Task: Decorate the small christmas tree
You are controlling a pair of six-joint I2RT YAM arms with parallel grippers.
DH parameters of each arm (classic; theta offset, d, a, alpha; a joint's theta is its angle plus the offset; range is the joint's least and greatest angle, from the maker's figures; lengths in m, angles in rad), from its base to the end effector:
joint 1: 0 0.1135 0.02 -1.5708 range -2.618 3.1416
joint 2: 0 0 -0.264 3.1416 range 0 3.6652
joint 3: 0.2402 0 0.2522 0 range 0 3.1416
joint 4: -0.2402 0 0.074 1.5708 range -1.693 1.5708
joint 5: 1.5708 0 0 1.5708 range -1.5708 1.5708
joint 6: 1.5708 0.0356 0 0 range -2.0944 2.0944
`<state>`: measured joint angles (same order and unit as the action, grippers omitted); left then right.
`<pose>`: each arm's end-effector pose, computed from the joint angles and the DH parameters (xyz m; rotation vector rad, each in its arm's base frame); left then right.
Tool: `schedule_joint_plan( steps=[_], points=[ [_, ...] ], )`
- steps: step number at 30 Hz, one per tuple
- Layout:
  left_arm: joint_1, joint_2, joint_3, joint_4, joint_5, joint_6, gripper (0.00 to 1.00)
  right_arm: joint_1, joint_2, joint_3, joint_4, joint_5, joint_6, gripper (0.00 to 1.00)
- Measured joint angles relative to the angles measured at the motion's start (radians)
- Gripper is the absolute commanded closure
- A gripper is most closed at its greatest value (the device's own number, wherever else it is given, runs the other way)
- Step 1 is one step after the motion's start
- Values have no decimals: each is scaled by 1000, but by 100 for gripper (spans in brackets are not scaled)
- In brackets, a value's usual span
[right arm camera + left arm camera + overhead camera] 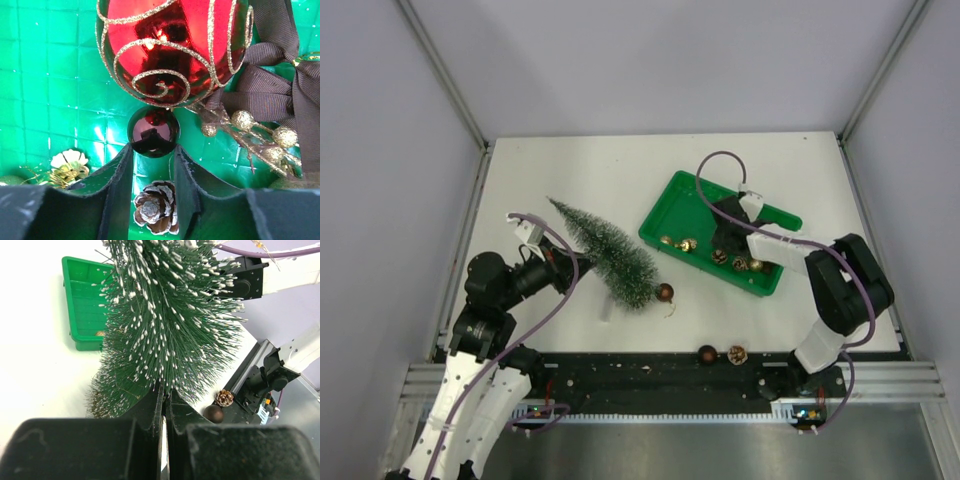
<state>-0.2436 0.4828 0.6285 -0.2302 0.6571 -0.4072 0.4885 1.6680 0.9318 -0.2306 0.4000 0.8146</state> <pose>0.1128 -0.0504 0.3224 0.3834 1.7002 -1.0258 0.2962 0.1417 0.1683 0.5453 2.3704 0.0673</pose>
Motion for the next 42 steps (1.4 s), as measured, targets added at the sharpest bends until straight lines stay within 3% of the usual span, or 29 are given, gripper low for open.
schedule_joint_plan(
  steps=[9, 14, 19, 29, 42],
  points=[
    [1, 6, 0, 5, -1, 2, 100, 0, -50, 0, 21, -8, -35, 80],
    [1, 6, 0, 5, -1, 2, 100, 0, -187, 0, 21, -12, -63, 58],
    [1, 4, 0, 5, -1, 1, 100, -1, -199, 15, 14, -6, -89, 50],
    [2, 3, 0, 4, -1, 2, 100, -1, -14, 40, -2, 30, -108, 49],
    [2, 4, -2, 5, -1, 1, 100, -1, 13, 51, 25, 124, -153, 54]
  ],
)
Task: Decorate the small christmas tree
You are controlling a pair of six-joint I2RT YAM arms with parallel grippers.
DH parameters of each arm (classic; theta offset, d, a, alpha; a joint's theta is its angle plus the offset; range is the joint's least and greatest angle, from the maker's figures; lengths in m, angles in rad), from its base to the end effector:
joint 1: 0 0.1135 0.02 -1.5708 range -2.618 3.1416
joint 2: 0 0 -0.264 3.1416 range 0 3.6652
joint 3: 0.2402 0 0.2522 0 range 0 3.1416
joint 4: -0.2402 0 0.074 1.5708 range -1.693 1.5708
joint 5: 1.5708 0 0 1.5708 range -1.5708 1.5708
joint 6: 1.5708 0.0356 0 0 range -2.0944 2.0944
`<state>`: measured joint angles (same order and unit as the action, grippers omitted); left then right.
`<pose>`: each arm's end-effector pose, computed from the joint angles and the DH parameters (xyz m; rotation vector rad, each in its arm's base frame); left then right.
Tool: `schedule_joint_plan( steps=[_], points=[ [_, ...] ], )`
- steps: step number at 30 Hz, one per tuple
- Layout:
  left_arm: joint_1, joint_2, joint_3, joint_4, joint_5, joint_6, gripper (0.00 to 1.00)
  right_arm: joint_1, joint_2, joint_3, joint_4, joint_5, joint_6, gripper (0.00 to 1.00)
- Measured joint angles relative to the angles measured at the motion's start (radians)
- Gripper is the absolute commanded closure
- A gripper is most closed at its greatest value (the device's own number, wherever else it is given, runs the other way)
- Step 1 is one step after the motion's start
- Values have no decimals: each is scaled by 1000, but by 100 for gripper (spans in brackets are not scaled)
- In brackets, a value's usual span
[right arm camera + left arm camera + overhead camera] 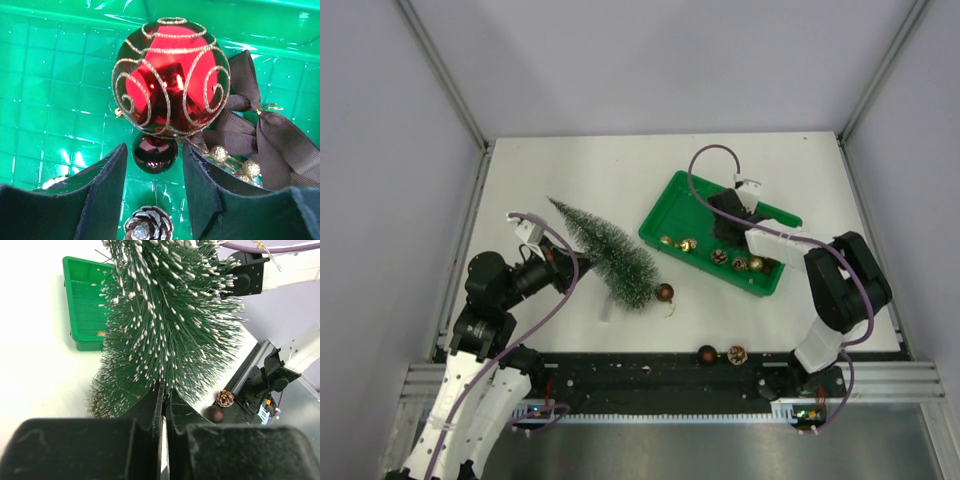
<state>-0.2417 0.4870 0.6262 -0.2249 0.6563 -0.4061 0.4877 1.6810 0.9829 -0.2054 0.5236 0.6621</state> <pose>0.1140 -0.0505 0.3217 0.3816 1.7012 -1.0232 0.3088 0.1437 0.1821 0.4150 2.2830 -0.0841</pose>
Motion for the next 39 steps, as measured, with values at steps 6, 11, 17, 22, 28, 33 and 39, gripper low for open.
schedule_joint_plan(
  steps=[6, 11, 17, 22, 28, 33, 39],
  points=[
    [0, 0, 0, 0, 0, 0, 100, 0, 38, 0, 34, 6, -14, 62],
    [3, 4, 0, 0, 0, 0, 100, 0, 52, 0, 69, 12, -16, 67],
    [6, 7, 0, 2, 0, -5, 100, 2, 54, 0, 84, -6, -14, 77],
    [6, 7, 0, 2, 0, -10, 100, 44, -8, -8, 65, -57, -8, 77],
    [6, 6, 0, 3, 0, -11, 100, 153, -311, -2, 55, -219, -3, 77],
    [6, 6, 0, 3, -6, -27, 100, 183, -532, 14, 102, -422, 23, 76],
    [6, -6, -21, 16, -27, -58, 100, 237, -646, 14, 146, -618, 55, 76]
  ],
)
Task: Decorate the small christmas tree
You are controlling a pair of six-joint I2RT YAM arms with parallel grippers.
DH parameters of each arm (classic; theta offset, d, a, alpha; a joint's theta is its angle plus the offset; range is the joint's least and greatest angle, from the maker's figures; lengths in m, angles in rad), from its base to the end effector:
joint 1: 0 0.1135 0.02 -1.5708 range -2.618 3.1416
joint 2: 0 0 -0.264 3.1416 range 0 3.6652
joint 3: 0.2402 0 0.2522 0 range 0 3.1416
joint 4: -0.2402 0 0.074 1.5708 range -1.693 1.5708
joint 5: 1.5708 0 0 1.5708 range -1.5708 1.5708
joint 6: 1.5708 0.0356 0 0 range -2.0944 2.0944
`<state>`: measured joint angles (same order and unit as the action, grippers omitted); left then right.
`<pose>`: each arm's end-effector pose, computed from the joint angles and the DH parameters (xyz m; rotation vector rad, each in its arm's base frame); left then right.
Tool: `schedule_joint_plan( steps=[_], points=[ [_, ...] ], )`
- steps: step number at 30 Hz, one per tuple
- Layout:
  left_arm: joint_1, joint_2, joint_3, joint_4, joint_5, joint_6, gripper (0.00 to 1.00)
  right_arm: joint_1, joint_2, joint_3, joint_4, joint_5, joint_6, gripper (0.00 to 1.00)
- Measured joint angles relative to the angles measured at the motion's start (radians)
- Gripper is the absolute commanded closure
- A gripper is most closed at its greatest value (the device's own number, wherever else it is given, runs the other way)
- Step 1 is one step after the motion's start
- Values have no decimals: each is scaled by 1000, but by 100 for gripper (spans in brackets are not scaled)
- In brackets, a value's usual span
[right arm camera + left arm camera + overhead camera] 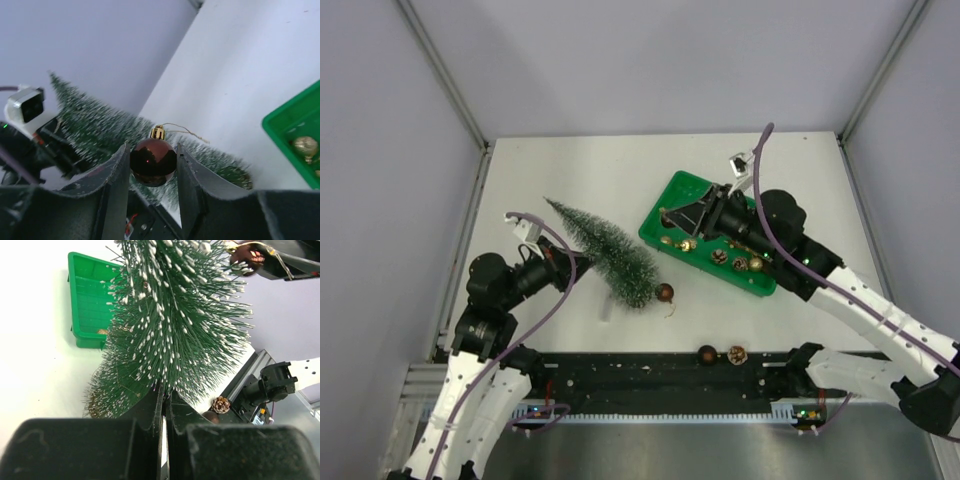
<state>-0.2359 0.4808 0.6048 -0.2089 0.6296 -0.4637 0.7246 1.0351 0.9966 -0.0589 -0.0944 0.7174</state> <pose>0.1157 -0.0494 0.3167 0.3073 1.7206 -1.0394 0.1784 0.1624 0.3804 -0.0838 1.8040 1.1444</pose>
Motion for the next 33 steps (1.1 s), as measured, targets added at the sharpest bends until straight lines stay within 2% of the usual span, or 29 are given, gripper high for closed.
schedule_joint_plan(
  steps=[6, 14, 33],
  points=[
    [0, -2, -5, 7, -26, -21, 100, 105, 2, 20, 24, -95, 10, 76],
    [0, -19, -13, 6, -53, -28, 100, 230, 83, 106, 73, -175, 0, 76],
    [0, -73, -29, -8, -103, -48, 100, 248, 257, 216, 65, -218, -19, 76]
  ],
)
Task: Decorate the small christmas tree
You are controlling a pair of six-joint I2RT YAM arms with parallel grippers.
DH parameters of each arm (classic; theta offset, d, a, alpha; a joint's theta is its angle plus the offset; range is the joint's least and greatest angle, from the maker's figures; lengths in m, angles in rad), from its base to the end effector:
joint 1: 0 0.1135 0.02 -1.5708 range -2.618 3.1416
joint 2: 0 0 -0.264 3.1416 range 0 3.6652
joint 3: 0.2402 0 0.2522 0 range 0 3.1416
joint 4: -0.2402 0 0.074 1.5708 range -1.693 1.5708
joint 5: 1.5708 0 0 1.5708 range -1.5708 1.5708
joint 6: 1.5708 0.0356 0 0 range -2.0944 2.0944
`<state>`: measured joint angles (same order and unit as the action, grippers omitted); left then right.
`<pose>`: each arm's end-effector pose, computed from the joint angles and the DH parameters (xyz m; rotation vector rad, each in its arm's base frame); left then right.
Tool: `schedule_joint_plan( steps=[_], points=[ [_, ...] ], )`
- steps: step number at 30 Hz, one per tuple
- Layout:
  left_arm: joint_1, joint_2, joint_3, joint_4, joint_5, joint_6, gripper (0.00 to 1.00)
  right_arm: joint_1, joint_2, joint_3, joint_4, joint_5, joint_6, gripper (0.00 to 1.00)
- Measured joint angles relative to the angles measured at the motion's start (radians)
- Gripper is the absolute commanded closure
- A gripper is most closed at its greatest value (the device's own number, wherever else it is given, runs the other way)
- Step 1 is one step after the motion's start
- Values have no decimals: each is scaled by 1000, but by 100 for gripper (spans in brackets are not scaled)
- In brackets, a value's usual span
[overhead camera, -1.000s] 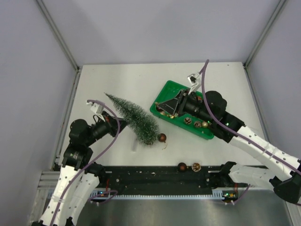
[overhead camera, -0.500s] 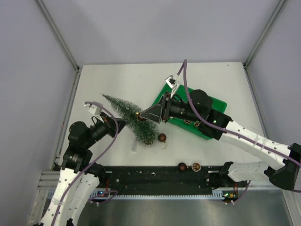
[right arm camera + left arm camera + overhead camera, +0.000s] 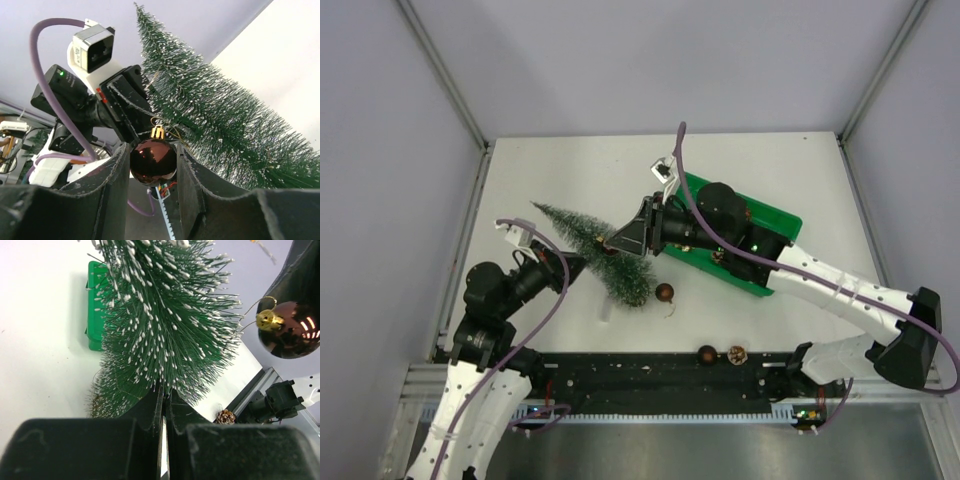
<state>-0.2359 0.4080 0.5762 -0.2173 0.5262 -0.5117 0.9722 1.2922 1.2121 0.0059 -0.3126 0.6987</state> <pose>0.1065 -0.0440 0.3133 0.1928 1.6972 -0.9901 0.1622 0.2573 0.3995 -0.5233 1.8061 1.4778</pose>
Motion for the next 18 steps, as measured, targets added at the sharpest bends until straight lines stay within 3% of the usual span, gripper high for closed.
schedule_joint_plan(
  steps=[18],
  points=[
    [0, -1, -4, 8, 27, 20, 100, 0, 26, 0, -56, 62, -37, 79]
  ],
)
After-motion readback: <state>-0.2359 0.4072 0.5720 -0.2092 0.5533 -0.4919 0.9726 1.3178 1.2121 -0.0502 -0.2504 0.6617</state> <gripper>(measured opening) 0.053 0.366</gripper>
